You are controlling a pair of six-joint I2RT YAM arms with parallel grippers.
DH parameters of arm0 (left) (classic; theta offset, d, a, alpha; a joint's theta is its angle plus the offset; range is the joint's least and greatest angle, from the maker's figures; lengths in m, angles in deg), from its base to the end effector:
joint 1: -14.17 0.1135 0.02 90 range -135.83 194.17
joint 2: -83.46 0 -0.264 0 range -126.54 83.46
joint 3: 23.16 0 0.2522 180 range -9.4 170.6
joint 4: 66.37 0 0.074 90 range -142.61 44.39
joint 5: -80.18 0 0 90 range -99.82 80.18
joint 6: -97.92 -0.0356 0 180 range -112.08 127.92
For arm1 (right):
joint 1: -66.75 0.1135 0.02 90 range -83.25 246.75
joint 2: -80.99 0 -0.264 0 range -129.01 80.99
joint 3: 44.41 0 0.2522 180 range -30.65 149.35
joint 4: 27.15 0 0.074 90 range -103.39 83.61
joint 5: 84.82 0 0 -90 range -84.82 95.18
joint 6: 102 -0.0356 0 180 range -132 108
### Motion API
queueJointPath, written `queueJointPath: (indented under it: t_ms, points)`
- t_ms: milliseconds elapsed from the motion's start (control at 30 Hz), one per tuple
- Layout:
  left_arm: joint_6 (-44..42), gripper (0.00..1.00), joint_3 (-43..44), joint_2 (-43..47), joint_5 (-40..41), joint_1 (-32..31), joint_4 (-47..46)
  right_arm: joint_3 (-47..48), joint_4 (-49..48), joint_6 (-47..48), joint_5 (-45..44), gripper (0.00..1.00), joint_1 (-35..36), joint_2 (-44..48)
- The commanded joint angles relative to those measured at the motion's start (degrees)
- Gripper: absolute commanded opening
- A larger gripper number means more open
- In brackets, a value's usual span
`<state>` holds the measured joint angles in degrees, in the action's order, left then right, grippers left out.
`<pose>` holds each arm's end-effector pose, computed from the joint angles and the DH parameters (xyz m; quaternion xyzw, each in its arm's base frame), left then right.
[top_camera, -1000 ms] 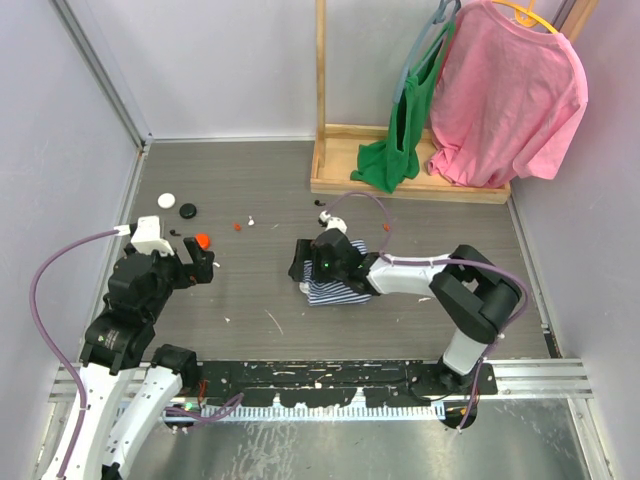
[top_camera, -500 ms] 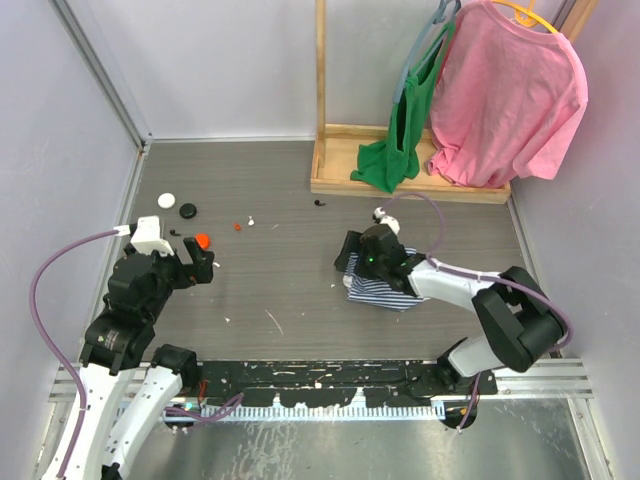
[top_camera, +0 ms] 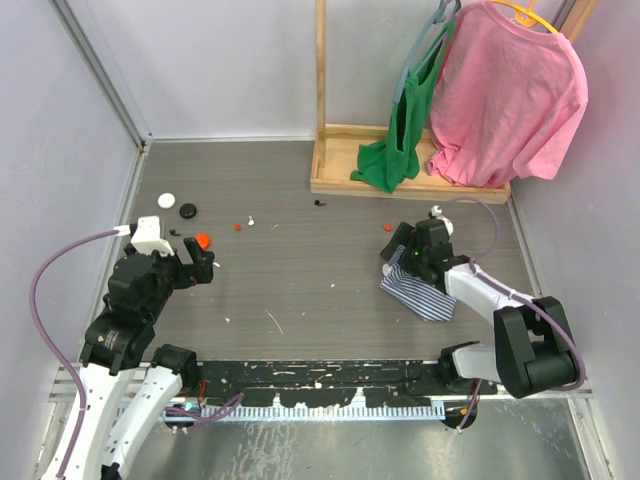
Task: Insert the wireless bluetooth earbuds into the charging case
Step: Move the distractor to the center of the board.
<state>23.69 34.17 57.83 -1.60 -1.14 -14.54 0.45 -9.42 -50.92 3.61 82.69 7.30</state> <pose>0.0969 -0.0213 0.3226 -0.0443 0.8175 -0.0964 0.5660 0.2331 0.0656 0.1657 0.1900 0.9093 0.1592 0.3343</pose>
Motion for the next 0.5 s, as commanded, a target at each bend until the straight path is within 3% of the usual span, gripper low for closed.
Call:
queueJointPath:
  t_ms: [0,467]
  points:
    - [-0.5,0.98,0.1,0.3,0.7,-0.4,-1.2,-0.8,1.0,1.3,3.0,1.00,-6.6,2.6]
    - [-0.6,0.98,0.1,0.6,1.1,-0.9,-1.1,-5.8,1.1,-1.9,-1.4,1.00,-23.0,7.8]
